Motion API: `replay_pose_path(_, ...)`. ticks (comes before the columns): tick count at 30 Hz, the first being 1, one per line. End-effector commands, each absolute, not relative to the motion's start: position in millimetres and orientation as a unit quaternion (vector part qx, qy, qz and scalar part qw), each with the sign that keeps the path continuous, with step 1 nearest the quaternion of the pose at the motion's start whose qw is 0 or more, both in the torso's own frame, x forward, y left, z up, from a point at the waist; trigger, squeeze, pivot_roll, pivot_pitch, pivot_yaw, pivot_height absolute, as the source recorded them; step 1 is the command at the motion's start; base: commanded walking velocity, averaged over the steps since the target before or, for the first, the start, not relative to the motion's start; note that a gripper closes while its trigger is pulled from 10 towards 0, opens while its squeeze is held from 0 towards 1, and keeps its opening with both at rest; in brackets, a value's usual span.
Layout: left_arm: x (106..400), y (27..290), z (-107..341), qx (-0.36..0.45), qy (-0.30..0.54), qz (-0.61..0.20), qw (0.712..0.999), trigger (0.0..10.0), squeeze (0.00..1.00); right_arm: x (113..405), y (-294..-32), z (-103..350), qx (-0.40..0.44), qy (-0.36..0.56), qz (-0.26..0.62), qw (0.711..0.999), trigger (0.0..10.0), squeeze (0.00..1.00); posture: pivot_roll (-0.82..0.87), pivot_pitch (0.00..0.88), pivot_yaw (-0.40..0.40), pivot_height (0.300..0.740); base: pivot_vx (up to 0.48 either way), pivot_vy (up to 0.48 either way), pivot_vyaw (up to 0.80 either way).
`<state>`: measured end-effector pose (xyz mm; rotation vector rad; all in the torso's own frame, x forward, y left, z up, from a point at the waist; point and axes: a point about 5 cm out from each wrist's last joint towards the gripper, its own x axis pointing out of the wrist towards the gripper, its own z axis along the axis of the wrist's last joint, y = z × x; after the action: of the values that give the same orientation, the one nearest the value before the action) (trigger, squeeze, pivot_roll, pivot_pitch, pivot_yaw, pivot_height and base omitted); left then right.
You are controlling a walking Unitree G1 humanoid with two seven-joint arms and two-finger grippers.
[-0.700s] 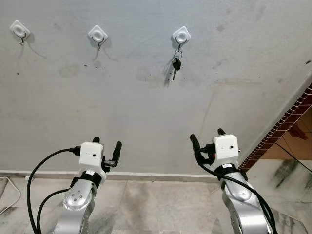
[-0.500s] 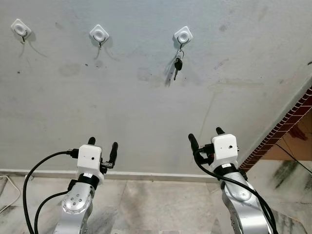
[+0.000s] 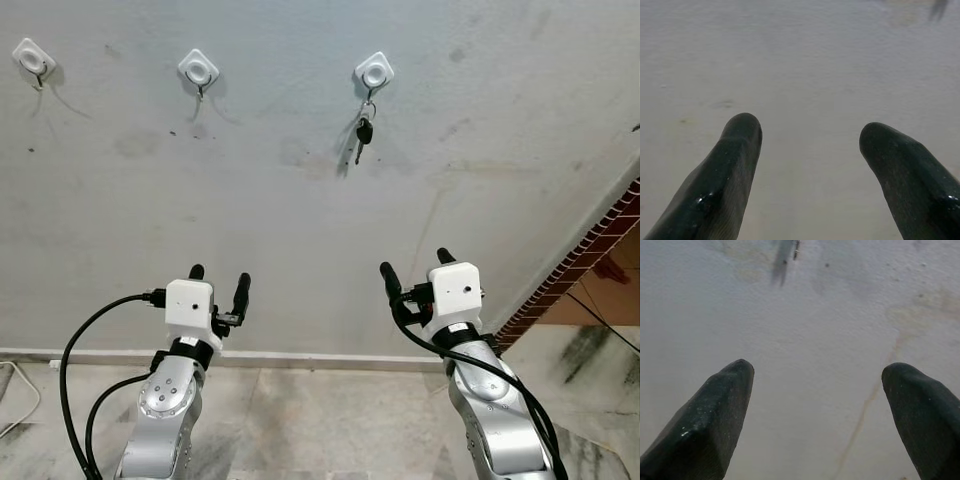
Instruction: Hang keys on a hook
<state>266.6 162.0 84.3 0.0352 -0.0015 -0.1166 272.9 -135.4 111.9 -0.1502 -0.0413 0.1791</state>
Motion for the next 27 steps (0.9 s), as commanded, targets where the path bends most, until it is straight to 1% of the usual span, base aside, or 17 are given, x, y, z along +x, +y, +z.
replay_pose_path(1, 268, 163, 84, 0.012, 0.005, -0.061, 0.998, 10.0, 0.00, 275, -135, 118, -0.072, -0.031, 0.084, 0.993, 10.0, 0.00, -0.04, 0.100, 0.006, 0.740, 0.000, 0.461, 0.00)
replay_pose_path(9, 278, 166, 87, 0.011, 0.004, -0.063, 0.998, 10.0, 0.00, 280, -133, 120, -0.071, -0.036, 0.078, 0.994, 10.0, 0.00, -0.05, 0.083, 0.021, 0.740, 0.000, 0.462, 0.00)
replay_pose_path(27, 281, 161, 90, 0.004, 0.002, -0.074, 0.997, 10.0, 0.00, 284, -132, 121, -0.070, -0.038, 0.070, 0.994, 10.0, 0.00, -0.04, 0.086, 0.027, 0.740, 0.000, 0.462, 0.00)
